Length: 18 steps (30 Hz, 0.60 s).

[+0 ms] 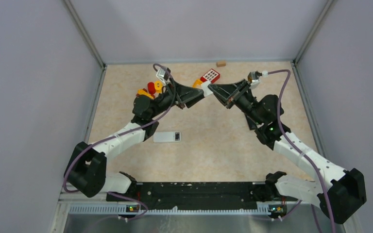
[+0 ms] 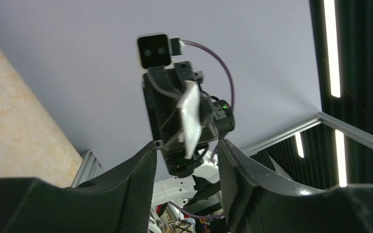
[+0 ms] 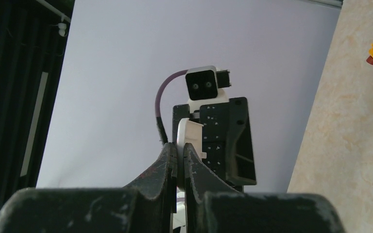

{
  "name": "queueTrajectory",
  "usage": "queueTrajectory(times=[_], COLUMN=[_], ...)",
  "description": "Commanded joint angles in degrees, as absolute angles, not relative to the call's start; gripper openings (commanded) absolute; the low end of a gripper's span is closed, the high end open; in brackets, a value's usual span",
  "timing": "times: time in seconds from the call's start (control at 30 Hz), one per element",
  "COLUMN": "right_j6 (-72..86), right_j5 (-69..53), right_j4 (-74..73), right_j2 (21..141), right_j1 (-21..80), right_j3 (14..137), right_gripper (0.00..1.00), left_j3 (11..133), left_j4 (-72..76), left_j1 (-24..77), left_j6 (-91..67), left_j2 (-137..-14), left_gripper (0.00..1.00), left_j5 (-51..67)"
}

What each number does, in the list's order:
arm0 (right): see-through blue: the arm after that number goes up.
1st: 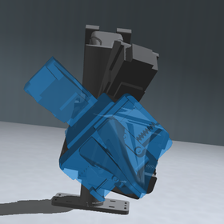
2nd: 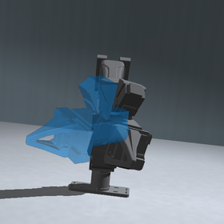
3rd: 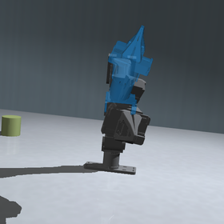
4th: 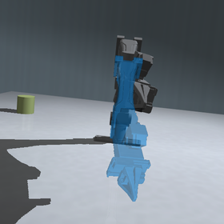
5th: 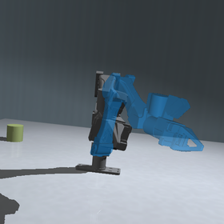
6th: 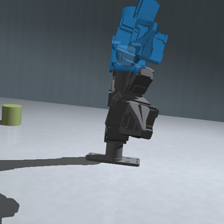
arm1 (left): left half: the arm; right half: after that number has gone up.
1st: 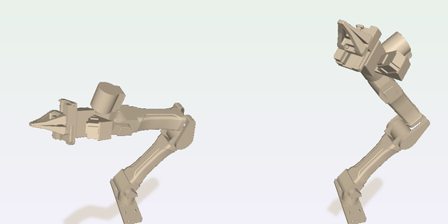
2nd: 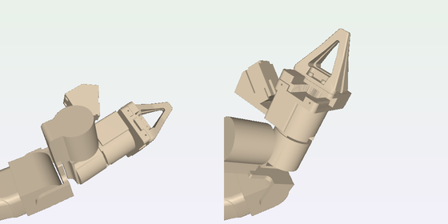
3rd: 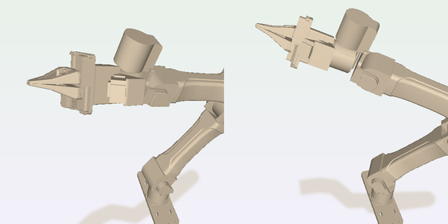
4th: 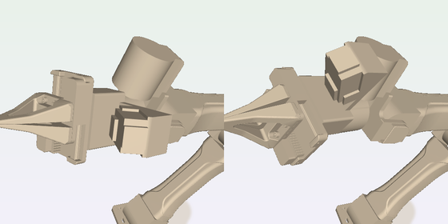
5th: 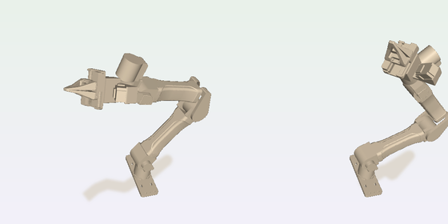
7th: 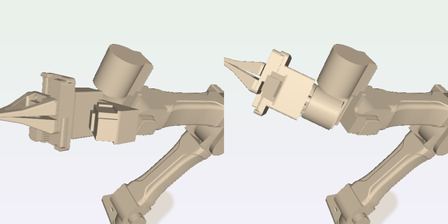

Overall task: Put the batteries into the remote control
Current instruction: Adjust the battery cover.

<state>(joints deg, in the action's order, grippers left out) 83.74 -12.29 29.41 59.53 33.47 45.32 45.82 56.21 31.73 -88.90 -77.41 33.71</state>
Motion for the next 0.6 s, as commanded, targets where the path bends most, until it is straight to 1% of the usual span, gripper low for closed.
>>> queueTrajectory(times=[0.0,0.07,0.23,0.27,0.33,0.4,0.43,0.47,0.53,0.57], right_j6=[84.5,84.7,85.3,85.4,85.8,86.3,86.8,87.5,88.9,89.8], right_j5=[-13.1,-13.5,-14.2,-14.3,-14.7,-15.1,-15.2,-15.2,-15.3,-15.3], right_j4=[32.0,32.1,32.4,32.5,32.9,33.2,33.5,34.1,35.5,36.1], right_j2=[59.1,59.5,59.9,60.0,60.1,60.0,60.0,60.1,60.0,60.0], right_j1=[33.0,33.0,33.0,33.0,33.0,33.0,33.0,33.0,33.0,33.0], right_j3=[45.0,45.0,44.7,44.7,44.5,44.1,43.9,43.5,42.6,42.3], right_gripper=[0.00,0.00,0.00,0.00,0.00,0.00,0.00,0.00,0.00,0.00], left_j3=[48.0,48.1,48.9,49.0,49.3,49.5,49.7,49.8,50.0,50.1], left_j4=[65.9,63.8,61.6,61.5,61.4,61.5,61.4,61.4,61.2,60.9], left_j1=[31.6,31.6,31.6,31.6,31.6,31.6,31.6,31.6,31.6,31.6], left_j6=[-93.2,-92.0,-91.1,-91.0,-90.9,-90.6,-90.4,-90.3,-90.2,-89.9], left_j2=[-75.3,-74.5,-74.6,-74.7,-75.1,-75.3,-75.4,-75.5,-75.7,-75.7], left_gripper=[0.50,0.43,0.23,0.20,0.17,0.17,0.20,0.25,0.38,0.42], left_j5=[34.7,34.3,34.9,34.9,35.0,35.1,35.1,35.2,35.2,35.2])
